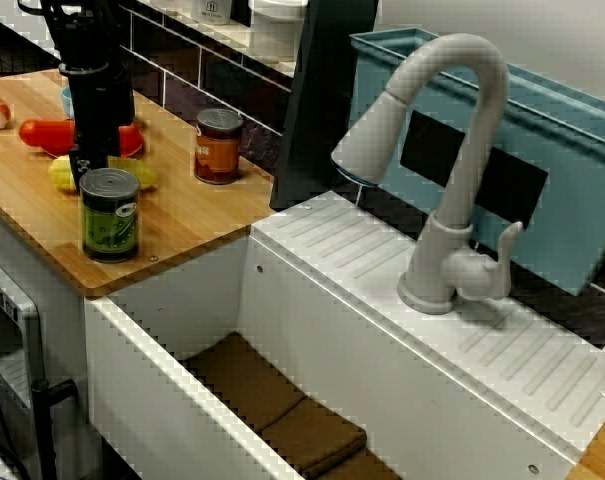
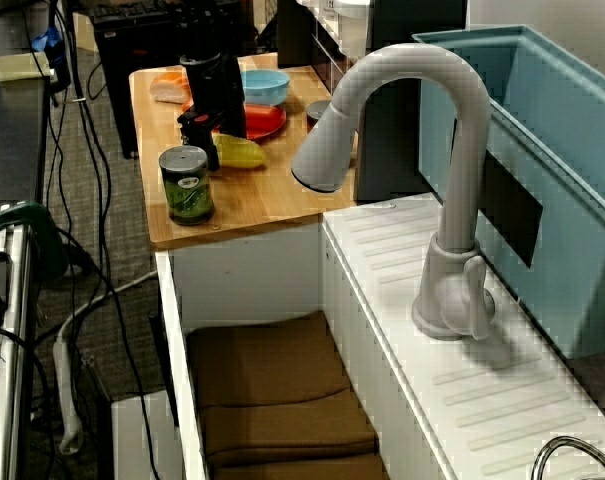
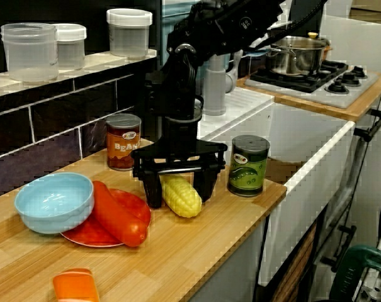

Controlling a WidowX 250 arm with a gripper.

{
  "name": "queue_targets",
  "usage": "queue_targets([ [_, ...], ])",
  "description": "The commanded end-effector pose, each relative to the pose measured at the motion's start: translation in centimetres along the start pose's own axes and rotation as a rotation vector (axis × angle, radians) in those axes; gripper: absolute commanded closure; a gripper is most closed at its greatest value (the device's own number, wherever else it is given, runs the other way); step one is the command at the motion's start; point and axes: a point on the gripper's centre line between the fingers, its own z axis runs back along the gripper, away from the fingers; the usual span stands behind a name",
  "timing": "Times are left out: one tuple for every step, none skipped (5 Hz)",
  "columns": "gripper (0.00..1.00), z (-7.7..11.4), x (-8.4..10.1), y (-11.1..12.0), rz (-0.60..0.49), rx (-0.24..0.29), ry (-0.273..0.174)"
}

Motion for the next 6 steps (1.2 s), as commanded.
queue_targets([
  [1.00,1.1,0.1,0.4,0.012,0.125,-0.017],
  [1.00,1.4,0.3,0.8,0.025,0.111,-0.009],
  [1.00,1.6,0.6,1.2,0.035,0.096,-0.002],
  [1.00,2.4,0.8,1.3,0.041,0.080,-0.005],
  [1.00,3.3,1.0,1.3,0.041,0.070,-0.012],
  [1.00,3.7,1.0,1.3,0.036,0.067,-0.018],
])
